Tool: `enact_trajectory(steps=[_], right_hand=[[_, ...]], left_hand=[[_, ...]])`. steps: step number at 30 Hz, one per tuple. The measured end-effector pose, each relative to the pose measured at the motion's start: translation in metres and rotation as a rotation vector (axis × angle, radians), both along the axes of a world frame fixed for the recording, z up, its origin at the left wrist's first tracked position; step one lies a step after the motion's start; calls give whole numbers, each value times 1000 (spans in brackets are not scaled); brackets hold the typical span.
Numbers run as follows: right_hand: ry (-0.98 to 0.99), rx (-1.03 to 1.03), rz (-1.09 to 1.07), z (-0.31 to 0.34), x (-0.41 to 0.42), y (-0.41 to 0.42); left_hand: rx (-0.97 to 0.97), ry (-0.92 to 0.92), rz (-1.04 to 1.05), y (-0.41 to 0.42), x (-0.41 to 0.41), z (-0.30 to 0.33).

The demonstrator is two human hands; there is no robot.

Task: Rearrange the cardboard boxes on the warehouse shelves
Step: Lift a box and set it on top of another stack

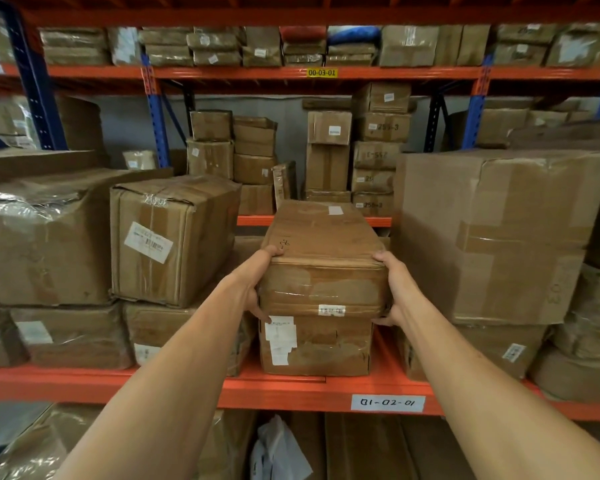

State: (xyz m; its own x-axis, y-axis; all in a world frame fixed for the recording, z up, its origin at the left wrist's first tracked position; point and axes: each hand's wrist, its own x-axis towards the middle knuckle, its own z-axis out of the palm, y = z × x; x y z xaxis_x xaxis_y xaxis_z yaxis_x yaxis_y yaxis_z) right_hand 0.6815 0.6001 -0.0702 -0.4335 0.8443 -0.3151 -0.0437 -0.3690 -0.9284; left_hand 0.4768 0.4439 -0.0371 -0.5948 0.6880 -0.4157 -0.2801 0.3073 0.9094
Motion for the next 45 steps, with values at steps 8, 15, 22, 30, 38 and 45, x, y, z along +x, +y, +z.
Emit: enact_trajectory(steps=[8,15,22,30,38,45], right_hand=[[76,46,-77,16,-15,-12],[61,26,4,33,-74,-37],[-69,26,66,16,-104,-52],[-233,127,169,17,-96,-35],[-484,339,184,29,-83,-39],[-498,336,204,29,-81,-47]], left_hand=[[127,-17,159,-1,-6,5],[105,51,265,-38,-59,23],[58,124,407,-58,-79,-8],[10,206,350,-58,-79,-6],[-243,557,283,-56,-74,6],[-669,1360,250,-49,-54,27]])
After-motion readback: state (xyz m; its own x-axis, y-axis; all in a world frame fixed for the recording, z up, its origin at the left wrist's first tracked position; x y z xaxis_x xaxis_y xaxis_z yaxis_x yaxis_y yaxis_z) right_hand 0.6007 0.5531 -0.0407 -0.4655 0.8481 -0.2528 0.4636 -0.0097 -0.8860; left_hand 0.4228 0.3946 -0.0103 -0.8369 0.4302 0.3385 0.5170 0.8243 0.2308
